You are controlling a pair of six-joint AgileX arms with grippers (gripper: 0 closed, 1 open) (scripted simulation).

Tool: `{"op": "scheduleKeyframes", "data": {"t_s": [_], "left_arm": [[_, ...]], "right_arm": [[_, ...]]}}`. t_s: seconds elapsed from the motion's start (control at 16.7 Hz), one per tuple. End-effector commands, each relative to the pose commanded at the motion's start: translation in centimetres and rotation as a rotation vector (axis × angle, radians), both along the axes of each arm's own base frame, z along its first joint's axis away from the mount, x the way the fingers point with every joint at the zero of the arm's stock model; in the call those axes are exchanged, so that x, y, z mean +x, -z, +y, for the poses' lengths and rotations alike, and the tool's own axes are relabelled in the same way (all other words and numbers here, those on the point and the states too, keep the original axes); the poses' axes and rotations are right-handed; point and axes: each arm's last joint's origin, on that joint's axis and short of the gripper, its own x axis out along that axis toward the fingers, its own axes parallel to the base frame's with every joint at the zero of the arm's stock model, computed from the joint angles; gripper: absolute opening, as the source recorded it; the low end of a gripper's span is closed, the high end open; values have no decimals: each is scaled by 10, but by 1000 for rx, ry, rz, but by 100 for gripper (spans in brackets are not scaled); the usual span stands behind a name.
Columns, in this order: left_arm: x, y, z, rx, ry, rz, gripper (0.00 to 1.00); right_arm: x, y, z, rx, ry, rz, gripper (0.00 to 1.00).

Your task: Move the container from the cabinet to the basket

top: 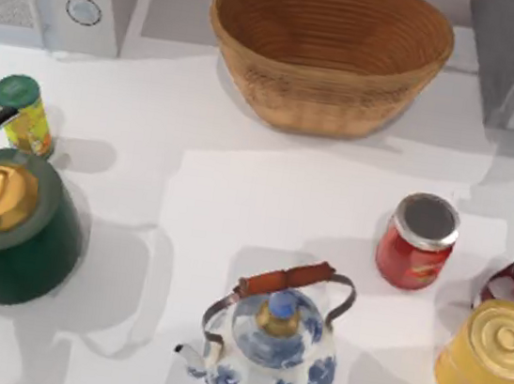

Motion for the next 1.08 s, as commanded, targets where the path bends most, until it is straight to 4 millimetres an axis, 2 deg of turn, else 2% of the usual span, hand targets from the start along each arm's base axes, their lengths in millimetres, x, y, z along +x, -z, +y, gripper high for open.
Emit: {"op": "scheduleKeyframes", "data": {"t_s": [0.42, 0.6, 0.72, 0.84, 1.08], "left_arm": [[0, 0, 0, 0, 0, 0, 100], [0, 0, 0, 0, 0, 0, 100], [0, 0, 0, 0, 0, 0, 100], [0, 0, 0, 0, 0, 0, 100], [0, 0, 0, 0, 0, 0, 100]], "right_arm": [[-17, 178, -16, 4, -12, 56, 0], [-22, 241, -20, 9, -17, 32, 0], [-23, 270, -22, 10, -21, -2, 0], [-24, 288, -23, 10, -26, -37, 0], [-24, 298, -24, 9, -30, -62, 0]]}}
